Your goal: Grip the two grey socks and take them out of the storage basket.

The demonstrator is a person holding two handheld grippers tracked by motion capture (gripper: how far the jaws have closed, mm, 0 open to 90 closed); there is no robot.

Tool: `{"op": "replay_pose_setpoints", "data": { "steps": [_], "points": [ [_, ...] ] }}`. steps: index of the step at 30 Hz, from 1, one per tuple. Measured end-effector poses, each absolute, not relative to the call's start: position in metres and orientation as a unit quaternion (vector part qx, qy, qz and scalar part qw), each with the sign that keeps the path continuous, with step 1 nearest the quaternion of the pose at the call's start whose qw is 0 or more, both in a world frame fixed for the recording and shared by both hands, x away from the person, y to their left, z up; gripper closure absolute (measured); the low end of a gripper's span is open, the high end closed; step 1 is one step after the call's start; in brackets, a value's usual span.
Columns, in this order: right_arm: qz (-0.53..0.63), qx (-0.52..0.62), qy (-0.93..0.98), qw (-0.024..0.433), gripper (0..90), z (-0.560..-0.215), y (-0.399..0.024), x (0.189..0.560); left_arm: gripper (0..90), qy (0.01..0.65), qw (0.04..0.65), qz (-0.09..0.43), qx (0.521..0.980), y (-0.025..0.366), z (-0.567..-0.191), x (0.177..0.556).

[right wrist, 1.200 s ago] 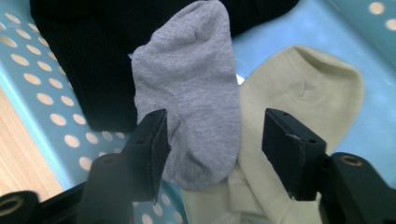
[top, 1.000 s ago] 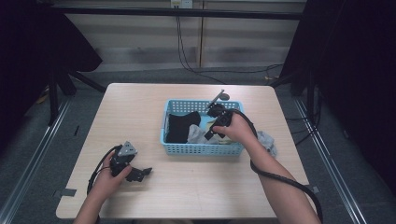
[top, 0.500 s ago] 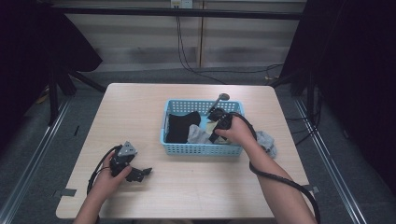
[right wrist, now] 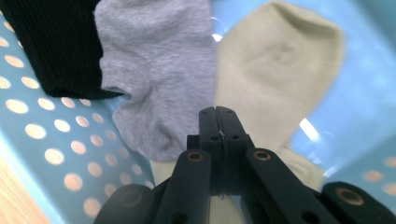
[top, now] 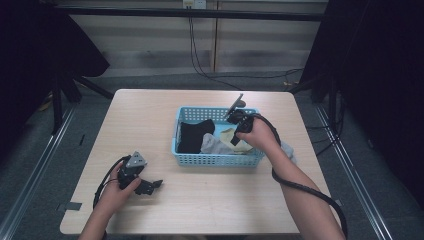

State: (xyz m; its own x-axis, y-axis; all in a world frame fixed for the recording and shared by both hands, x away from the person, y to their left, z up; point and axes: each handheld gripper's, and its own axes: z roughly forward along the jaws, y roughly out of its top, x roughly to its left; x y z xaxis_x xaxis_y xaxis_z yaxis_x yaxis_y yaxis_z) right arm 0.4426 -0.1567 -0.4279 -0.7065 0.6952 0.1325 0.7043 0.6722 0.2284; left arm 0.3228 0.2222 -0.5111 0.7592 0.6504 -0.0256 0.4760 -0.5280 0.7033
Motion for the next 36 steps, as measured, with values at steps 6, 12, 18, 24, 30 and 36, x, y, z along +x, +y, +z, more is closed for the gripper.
{"op": "replay_pose_setpoints", "data": {
  "steps": [6, 12, 18, 24, 30, 36],
  "points": [
    [-0.143, -0.386, -0.911, 0.017, 72.3, -0.434, -0.154, 0.442, 0.0, 0.325, 0.360, 0.123, 0.866, 0.222, -0.511, 0.323],
    [-0.143, -0.390, -0.909, 0.024, 62.3, -0.452, -0.146, 0.442, 0.0, 0.320, 0.355, 0.123, 0.870, 0.223, -0.510, 0.323],
    [-0.135, -0.383, -0.913, 0.033, 79.7, -0.459, -0.140, 0.442, 0.0, 0.320, 0.355, 0.124, 0.870, 0.223, -0.510, 0.323],
    [-0.134, -0.379, -0.915, 0.029, 86.2, -0.445, -0.139, 0.442, 0.0, 0.324, 0.359, 0.123, 0.866, 0.222, -0.511, 0.323],
    [-0.148, -0.399, -0.905, 0.012, 86.4, -0.424, -0.154, 0.444, 0.0, 0.325, 0.360, 0.122, 0.866, 0.222, -0.511, 0.323],
    [-0.144, -0.407, -0.902, 0.014, 86.4, -0.412, -0.165, 0.445, 0.0, 0.324, 0.360, 0.123, 0.866, 0.223, -0.511, 0.323]
  ]
}}
